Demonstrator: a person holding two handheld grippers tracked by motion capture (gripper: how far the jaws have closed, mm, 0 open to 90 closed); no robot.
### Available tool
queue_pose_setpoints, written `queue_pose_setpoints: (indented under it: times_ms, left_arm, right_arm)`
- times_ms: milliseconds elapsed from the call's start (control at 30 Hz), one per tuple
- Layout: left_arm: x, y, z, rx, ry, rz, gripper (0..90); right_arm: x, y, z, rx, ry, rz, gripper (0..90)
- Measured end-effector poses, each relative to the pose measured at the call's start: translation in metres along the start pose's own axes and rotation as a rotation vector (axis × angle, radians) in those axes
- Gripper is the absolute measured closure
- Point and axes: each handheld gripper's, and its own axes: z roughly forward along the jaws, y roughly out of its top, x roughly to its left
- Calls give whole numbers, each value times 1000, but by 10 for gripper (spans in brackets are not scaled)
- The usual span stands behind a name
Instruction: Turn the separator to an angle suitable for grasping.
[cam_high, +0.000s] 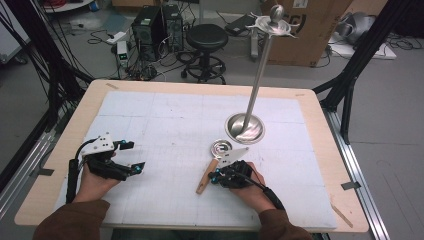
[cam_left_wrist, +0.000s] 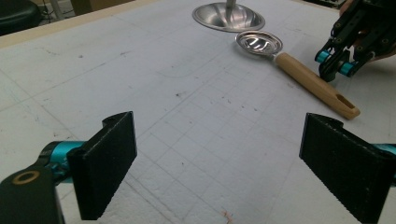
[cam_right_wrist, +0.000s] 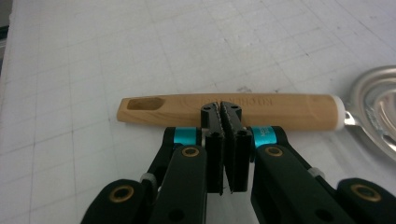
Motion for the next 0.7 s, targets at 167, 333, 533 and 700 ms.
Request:
queue_pose_setpoints:
  times_ms: [167,333,533,700]
  left_arm:
    - [0,0,0,-4,-1,-3,116]
    - [0,0,0,-6,-1,-3,116]
    - [1,0,-1,-7,-4,-4,116]
    - [2,0,0,-6,-5,-5,117]
  right_arm:
    - [4,7,8,9,-3,-31,887]
    - [2,16,18,6,-14,-33,893]
    - [0,24,29,19,-16,-36,893]
    - [-2,26,20,-22,-12,-20,893]
